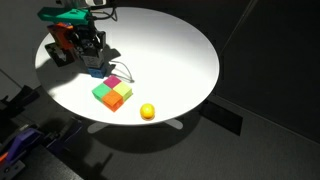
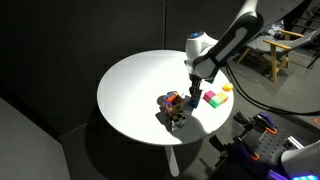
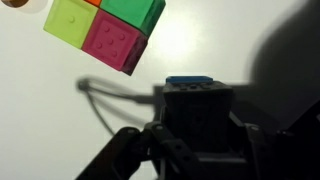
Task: Put the gray block on the blue block
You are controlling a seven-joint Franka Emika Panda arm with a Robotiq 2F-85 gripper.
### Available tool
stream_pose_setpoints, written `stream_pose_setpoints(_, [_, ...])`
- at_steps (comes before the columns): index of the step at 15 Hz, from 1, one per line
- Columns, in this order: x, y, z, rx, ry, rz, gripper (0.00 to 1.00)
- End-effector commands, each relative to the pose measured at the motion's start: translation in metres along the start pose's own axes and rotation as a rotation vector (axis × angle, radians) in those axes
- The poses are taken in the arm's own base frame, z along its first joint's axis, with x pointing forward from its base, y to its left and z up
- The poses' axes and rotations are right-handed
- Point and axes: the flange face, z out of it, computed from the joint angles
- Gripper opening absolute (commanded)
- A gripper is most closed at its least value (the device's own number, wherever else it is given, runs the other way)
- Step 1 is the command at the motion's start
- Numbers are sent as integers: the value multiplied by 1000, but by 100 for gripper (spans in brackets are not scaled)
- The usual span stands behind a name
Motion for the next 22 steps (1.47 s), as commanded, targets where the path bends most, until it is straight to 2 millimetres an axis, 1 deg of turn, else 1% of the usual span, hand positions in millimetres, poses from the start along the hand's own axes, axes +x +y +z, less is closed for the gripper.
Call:
stream_pose_setpoints(1, [8,0,1,-14,12,-2,27])
stream_pose_setpoints(4, [7,2,4,-16,11,-3,27])
stream_pose_setpoints(5, [6,2,5,-17,11,-2,77])
stream_pose_setpoints(6, [5,3,4,-17,11,-1,78])
stream_pose_setpoints(7, [4,4,4,-17,10,1,84])
stream_pose_setpoints(8, [3,5,3,-17,9,4,92])
stream_pose_setpoints(9, [2,6,2,-17,9,8,99])
stream_pose_setpoints(14, [-10,9,-8,-6,-9,43,100])
stream_pose_setpoints(17, [-19,9,-18,2,-11,63,100])
stream_pose_setpoints(22, [-36,4,-41,36,5,107,100])
